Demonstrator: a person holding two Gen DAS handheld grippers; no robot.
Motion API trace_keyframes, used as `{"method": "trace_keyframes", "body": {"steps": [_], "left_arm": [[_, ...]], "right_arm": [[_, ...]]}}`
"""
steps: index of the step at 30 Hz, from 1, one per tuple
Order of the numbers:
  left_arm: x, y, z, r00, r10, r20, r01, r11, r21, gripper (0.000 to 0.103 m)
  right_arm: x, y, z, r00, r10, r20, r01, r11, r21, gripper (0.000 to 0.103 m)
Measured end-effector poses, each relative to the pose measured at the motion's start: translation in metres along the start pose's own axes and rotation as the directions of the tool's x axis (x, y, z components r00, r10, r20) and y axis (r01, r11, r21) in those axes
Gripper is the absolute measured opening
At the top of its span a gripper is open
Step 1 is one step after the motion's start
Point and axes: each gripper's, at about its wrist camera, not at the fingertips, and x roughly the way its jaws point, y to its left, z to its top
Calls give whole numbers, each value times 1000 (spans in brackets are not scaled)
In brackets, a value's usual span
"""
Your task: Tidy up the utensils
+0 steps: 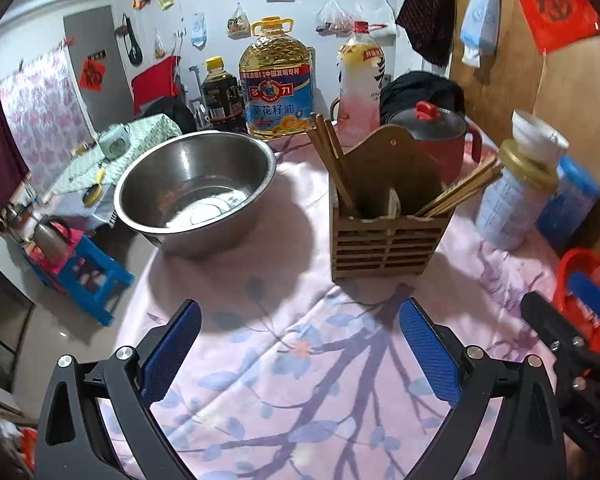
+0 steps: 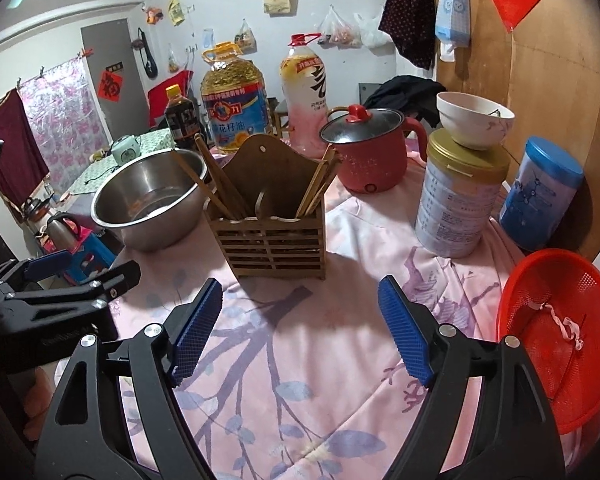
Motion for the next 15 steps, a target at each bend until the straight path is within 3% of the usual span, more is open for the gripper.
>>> {"method": "trace_keyframes", "body": {"steps": [3,15], "left_arm": [[2,0,0,999,-48,-18,48,999,-15,97],[6,6,0,997,-71,-19,69,995,-71,97]], "right_arm": [[-1,-1,0,1000,-5,1,5,1000,1,78],[5,-3,0,1000,-12,-20,12,1000,3,78]]}}
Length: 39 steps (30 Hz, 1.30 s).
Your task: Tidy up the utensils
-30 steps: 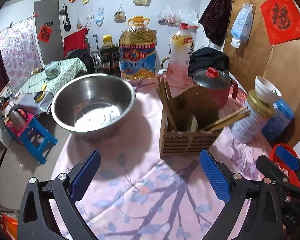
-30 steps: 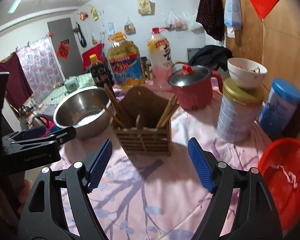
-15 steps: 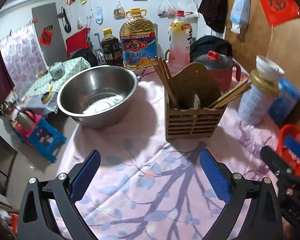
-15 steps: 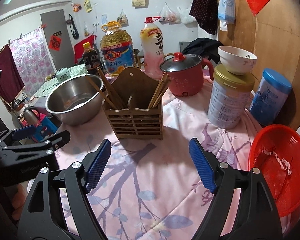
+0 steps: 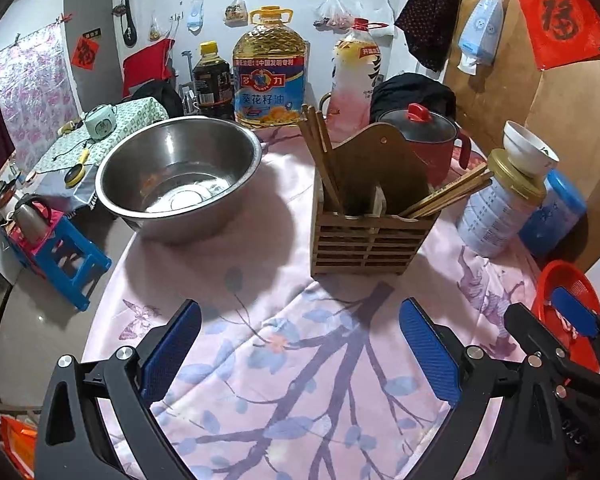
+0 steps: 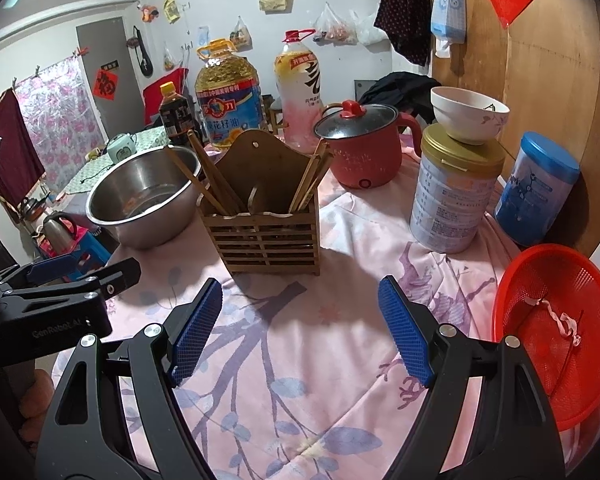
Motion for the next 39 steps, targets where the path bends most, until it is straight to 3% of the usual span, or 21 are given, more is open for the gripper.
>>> {"method": "trace_keyframes", "body": {"steps": [5,39], "left_arm": [[1,-4,1,999,28,16,-28,999,19,97],[5,-10,2,999,44,10,-44,997,57,97]], "right_arm": [[2,0,0,1000,-2,0,2,1000,-5,78],[6,0,-1,1000,-3,-3,3,1000,-8,78]]}}
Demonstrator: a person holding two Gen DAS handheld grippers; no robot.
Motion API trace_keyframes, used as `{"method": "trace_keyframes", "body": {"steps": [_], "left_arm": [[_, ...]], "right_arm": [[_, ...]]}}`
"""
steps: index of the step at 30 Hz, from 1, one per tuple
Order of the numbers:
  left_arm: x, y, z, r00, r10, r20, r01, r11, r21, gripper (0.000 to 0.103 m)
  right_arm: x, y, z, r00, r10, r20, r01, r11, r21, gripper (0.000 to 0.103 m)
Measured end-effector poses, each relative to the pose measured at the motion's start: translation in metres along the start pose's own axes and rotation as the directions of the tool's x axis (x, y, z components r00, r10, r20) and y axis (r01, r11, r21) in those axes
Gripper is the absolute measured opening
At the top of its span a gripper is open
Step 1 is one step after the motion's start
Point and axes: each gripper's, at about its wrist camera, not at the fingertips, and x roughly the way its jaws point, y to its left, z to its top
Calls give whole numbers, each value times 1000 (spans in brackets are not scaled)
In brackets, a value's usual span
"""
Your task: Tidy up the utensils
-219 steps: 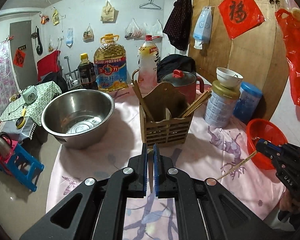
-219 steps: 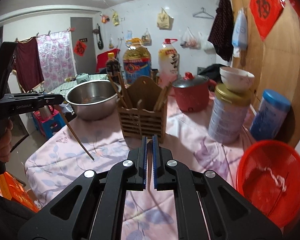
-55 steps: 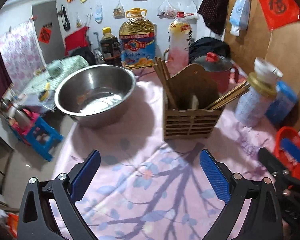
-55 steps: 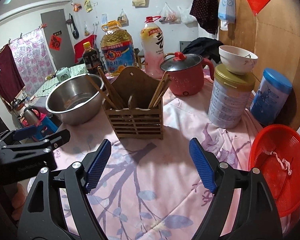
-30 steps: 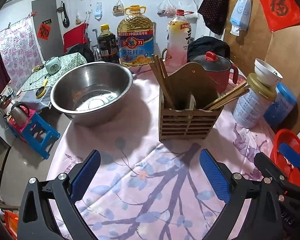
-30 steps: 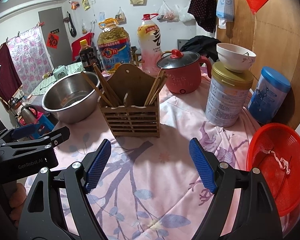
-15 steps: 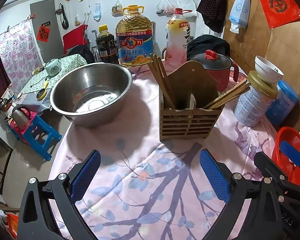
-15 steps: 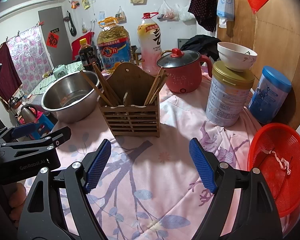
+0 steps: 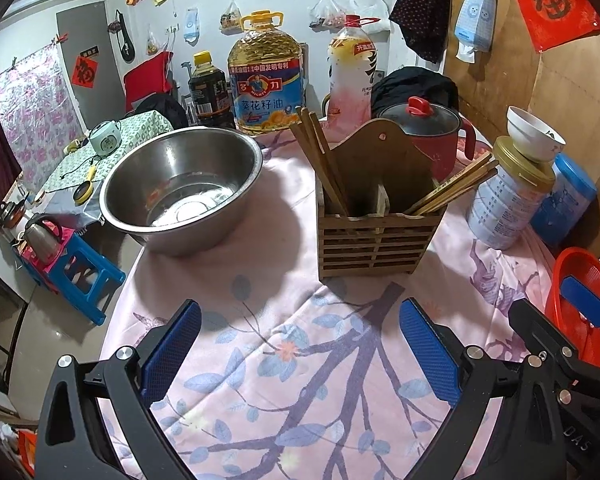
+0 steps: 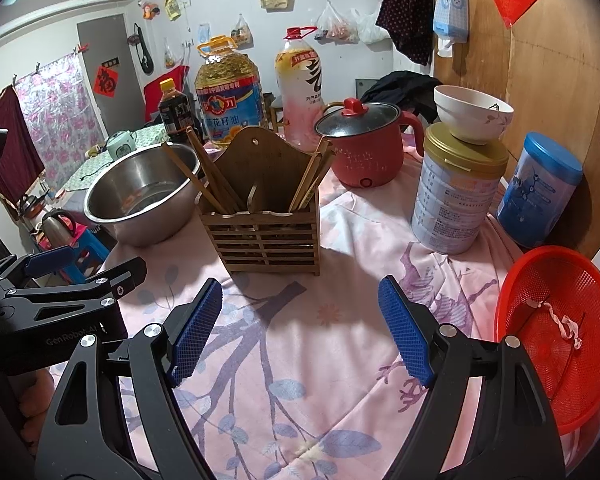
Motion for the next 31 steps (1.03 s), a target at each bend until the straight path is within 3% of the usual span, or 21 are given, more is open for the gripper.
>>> {"method": "trace_keyframes", "body": {"steps": [31], "left_arm": [[5,3,2,1000,4,-13,-4,1000,4,97]], "right_arm": [[1,-1,0,1000,1,-1,-1,1000,0,78]]}}
